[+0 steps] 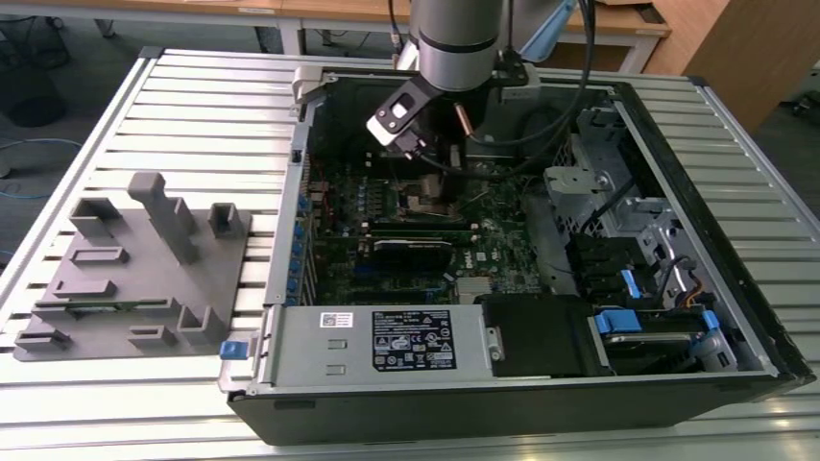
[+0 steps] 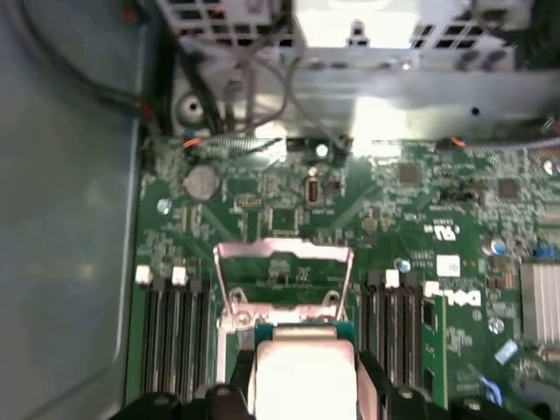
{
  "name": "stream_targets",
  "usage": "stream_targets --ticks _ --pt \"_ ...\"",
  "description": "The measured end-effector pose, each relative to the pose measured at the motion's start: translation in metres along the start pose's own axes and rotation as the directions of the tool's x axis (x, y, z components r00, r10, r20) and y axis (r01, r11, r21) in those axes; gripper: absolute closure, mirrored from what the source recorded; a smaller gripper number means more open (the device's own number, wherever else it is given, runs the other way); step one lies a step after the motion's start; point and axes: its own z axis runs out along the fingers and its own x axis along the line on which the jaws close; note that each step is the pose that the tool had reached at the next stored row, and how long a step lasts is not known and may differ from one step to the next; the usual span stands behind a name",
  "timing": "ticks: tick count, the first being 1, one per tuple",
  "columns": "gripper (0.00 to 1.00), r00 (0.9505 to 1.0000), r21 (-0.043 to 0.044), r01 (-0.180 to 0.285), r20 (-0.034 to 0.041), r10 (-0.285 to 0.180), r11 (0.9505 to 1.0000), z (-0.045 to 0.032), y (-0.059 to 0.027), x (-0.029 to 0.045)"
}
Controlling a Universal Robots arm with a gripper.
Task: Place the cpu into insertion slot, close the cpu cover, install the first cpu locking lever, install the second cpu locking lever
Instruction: 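Place the cpu into insertion slot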
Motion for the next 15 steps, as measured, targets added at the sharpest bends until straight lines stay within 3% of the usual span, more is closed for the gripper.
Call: stream_targets --ticks 2,15 --pt "0.46 0.9997 -0.0004 -0.025 0.0024 0.025 0.9997 0.0001 0.0 -0.0001" --pt "0.46 0.9997 -0.0006 -0.023 0.0021 0.023 0.9997 0.001 -0.0017 0.0007"
